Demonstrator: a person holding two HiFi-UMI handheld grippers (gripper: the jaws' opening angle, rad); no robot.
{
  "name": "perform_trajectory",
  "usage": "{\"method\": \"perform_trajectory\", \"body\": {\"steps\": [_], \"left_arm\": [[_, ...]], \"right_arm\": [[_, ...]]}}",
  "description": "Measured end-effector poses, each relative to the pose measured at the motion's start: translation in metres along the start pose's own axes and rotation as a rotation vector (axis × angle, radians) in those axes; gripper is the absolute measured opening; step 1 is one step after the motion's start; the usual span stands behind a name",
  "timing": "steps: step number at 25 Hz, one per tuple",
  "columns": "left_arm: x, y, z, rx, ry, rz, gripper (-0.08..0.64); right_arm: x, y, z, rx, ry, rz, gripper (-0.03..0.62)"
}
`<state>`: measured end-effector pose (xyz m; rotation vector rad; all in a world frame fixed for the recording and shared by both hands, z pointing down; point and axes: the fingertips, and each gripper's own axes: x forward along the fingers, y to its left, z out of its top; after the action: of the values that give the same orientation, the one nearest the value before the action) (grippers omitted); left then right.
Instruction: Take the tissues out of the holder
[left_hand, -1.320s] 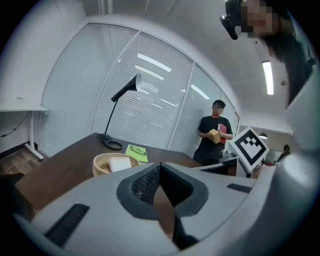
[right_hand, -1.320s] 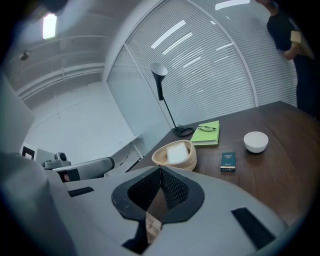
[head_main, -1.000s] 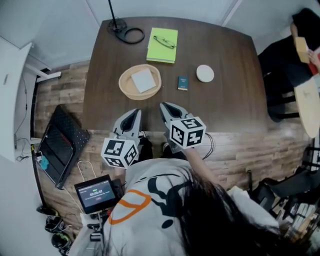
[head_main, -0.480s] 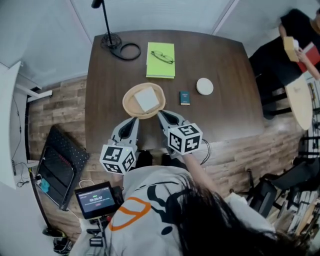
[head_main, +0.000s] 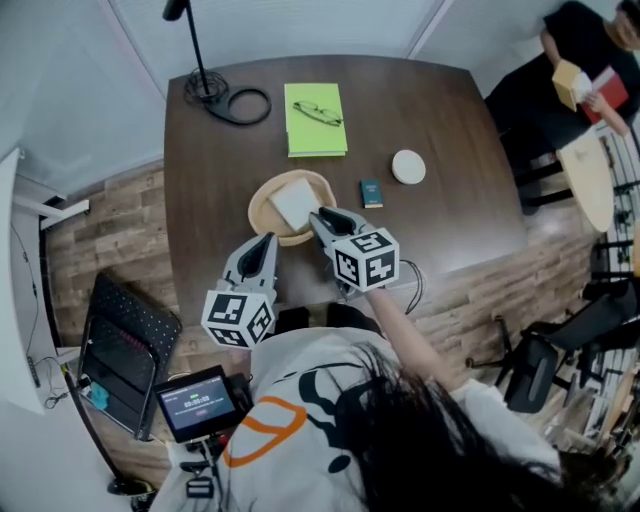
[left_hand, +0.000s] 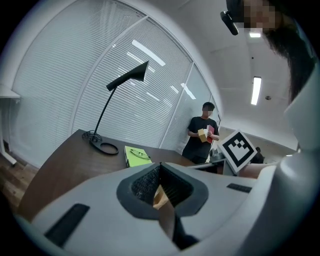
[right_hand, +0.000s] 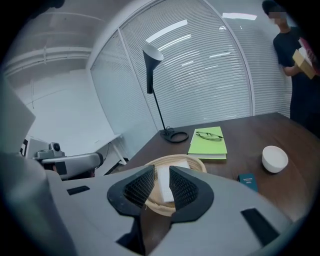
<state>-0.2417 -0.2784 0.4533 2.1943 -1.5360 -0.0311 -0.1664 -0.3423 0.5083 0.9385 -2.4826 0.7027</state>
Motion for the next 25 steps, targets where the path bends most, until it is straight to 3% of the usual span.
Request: {"method": "perform_trajectory", "body": {"steps": [6,12,25], "left_arm": [[0.002,0.009,-0.001,-0.012,0.012,-0.024,-0.002],[0.008,0.011,0.0,-0.013,0.019,-0.049,-0.002],[0.004,0.021,0.001,-0.032,0.019,-0.048,-0.002]], "right_arm": [[0.034,0.001,-0.014,-0.049,0.121,0.02,0.279],[0.072,0.0,-0.034,-0.173,0.251,0.025,0.424],[0.106,-0.034,-0.04,-0.248,0.46,-0.124,0.43]]}}
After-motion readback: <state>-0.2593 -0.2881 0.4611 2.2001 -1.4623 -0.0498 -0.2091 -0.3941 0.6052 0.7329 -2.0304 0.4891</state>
